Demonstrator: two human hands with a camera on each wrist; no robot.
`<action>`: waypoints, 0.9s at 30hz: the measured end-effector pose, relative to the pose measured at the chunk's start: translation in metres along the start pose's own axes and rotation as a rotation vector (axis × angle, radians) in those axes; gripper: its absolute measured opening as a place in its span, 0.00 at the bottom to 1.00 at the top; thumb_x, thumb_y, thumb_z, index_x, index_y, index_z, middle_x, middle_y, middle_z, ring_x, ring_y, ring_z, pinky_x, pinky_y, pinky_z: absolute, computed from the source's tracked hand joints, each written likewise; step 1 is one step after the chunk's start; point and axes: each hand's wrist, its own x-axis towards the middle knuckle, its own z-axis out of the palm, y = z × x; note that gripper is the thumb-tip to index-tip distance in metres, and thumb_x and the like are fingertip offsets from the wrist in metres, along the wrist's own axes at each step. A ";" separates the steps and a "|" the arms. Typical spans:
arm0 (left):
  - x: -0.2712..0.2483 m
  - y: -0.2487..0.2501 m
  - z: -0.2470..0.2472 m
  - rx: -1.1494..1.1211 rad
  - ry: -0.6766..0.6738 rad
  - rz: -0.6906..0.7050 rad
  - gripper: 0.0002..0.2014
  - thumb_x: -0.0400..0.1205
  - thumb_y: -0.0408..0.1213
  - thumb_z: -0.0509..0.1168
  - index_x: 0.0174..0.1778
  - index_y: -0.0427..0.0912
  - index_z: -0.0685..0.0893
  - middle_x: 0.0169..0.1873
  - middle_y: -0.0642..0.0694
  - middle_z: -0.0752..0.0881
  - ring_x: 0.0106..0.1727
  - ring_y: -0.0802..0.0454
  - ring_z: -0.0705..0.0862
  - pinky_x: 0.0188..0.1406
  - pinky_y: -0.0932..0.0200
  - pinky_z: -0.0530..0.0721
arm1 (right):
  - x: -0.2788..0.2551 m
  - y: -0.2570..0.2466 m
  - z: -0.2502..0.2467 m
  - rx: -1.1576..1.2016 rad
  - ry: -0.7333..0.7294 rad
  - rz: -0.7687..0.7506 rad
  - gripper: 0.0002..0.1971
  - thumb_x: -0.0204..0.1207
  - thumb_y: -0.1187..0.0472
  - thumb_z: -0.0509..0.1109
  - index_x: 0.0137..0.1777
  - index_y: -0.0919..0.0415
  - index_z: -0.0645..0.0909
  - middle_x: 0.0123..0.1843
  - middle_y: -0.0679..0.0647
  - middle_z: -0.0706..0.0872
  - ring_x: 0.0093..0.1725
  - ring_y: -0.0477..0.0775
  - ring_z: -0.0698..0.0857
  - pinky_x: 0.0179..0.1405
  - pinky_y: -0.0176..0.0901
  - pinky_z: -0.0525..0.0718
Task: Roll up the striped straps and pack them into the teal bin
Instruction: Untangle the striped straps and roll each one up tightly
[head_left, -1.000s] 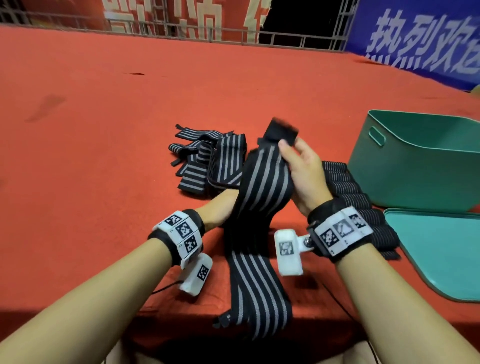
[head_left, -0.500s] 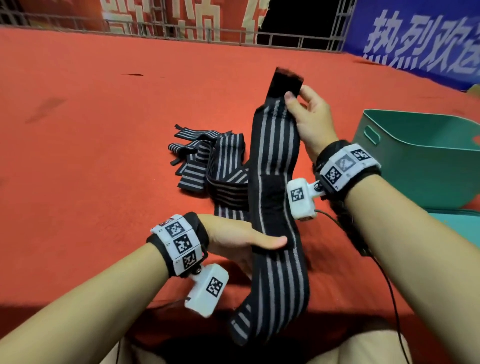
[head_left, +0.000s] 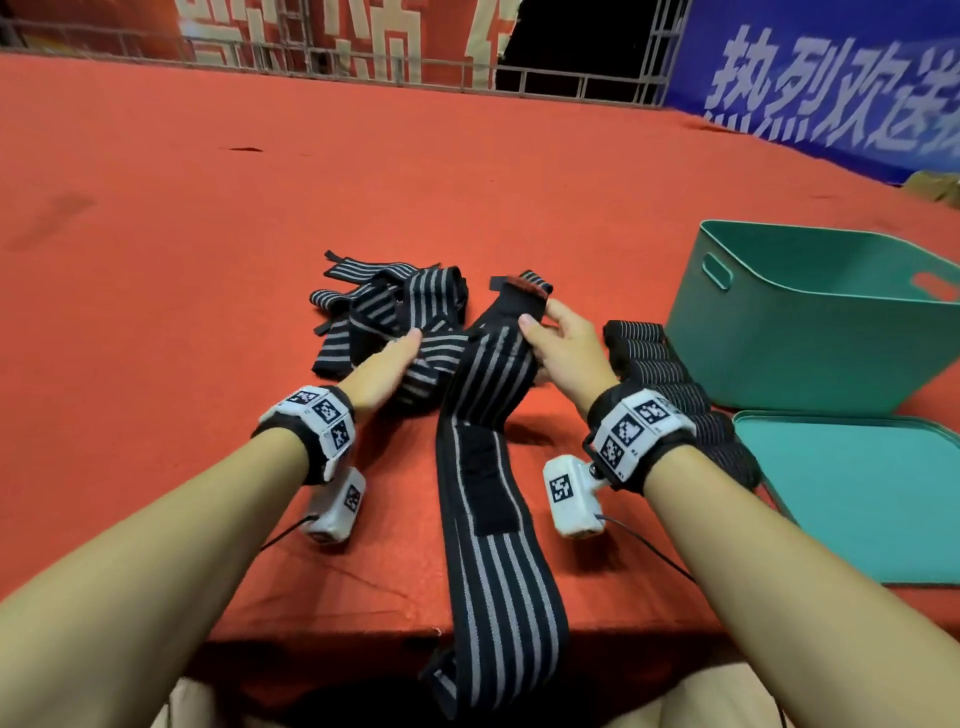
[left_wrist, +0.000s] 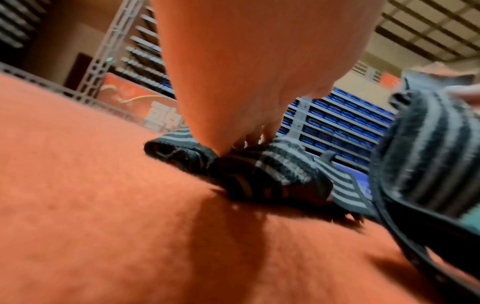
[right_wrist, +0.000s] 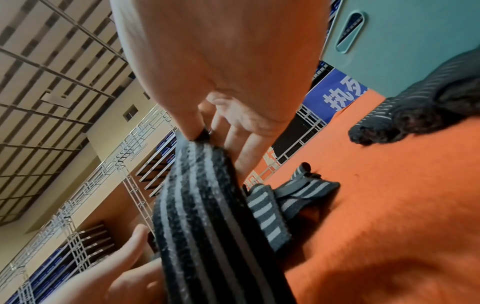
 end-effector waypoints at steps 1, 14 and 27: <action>0.002 -0.005 -0.003 0.080 0.002 0.022 0.43 0.82 0.72 0.51 0.83 0.43 0.74 0.80 0.51 0.76 0.78 0.56 0.77 0.84 0.56 0.67 | -0.004 0.002 0.002 0.008 -0.014 0.018 0.15 0.75 0.46 0.70 0.53 0.57 0.84 0.43 0.62 0.87 0.41 0.56 0.84 0.43 0.56 0.83; -0.012 -0.009 0.039 0.055 0.202 0.362 0.12 0.82 0.42 0.76 0.60 0.44 0.90 0.49 0.49 0.93 0.50 0.61 0.91 0.46 0.56 0.91 | -0.026 0.021 0.025 0.218 -0.034 -0.019 0.12 0.84 0.66 0.70 0.65 0.61 0.88 0.62 0.61 0.92 0.66 0.63 0.89 0.69 0.61 0.85; -0.018 -0.038 0.049 -0.276 -0.133 -0.053 0.13 0.85 0.29 0.68 0.63 0.43 0.90 0.49 0.48 0.91 0.43 0.54 0.89 0.36 0.62 0.87 | -0.045 0.056 0.034 0.207 -0.047 0.052 0.16 0.79 0.80 0.67 0.57 0.66 0.91 0.56 0.57 0.93 0.56 0.43 0.90 0.60 0.35 0.83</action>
